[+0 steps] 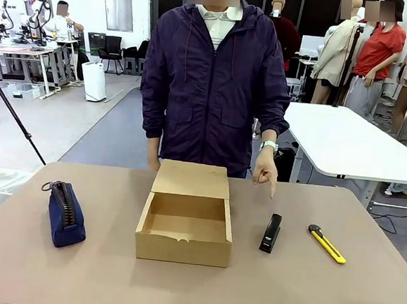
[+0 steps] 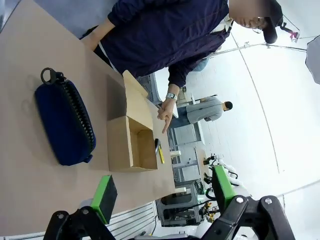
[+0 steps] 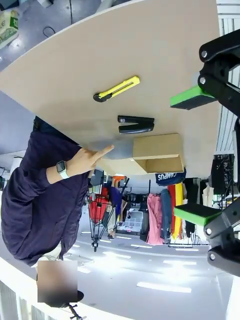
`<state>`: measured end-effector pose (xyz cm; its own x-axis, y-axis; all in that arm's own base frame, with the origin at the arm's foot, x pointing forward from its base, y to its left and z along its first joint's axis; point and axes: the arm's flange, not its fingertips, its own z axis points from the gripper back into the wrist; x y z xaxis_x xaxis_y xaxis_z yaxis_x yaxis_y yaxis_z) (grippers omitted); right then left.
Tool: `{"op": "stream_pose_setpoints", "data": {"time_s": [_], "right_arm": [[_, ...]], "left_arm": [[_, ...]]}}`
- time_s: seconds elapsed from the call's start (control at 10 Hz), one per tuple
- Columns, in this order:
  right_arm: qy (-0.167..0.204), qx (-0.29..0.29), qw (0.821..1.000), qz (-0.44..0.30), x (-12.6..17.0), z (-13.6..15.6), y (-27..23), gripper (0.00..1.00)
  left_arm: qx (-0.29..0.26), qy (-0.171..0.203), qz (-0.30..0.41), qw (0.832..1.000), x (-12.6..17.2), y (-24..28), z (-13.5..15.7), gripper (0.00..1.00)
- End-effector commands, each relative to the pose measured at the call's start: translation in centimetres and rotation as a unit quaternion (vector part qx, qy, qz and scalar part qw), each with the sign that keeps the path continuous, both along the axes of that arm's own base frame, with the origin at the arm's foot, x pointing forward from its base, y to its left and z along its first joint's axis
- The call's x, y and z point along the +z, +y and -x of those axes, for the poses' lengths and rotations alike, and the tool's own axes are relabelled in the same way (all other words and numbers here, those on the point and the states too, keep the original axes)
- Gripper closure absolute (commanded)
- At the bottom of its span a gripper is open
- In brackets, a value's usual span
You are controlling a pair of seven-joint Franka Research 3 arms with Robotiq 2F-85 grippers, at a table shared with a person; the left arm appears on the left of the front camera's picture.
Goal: Pack the items into the box.
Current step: Pick up the item specified by the human and place it in the Mailer Box.
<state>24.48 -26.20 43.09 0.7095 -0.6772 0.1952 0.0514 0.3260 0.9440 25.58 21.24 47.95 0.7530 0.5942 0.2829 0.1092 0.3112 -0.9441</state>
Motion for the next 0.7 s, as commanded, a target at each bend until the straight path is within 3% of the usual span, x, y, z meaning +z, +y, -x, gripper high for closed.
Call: {"op": "stream_pose_setpoints", "data": {"time_s": [0.0,0.4,0.6], "right_arm": [[-0.013,-0.004,1.0,-0.003,0.3,0.1,-0.2,0.0],[0.001,-0.002,1.0,-0.001,0.1,0.4,-0.1,0.0],[0.037,0.089,0.99,0.1,3.2,-8.4,6.3,0.0]], "left_arm": [[0.001,-0.009,0.005,1.0,0.2,0.1,0.1,0.0],[0.001,-0.009,0.005,1.0,0.2,0.1,0.1,0.0],[0.001,-0.009,0.005,1.0,0.2,0.1,0.1,0.0]]}}
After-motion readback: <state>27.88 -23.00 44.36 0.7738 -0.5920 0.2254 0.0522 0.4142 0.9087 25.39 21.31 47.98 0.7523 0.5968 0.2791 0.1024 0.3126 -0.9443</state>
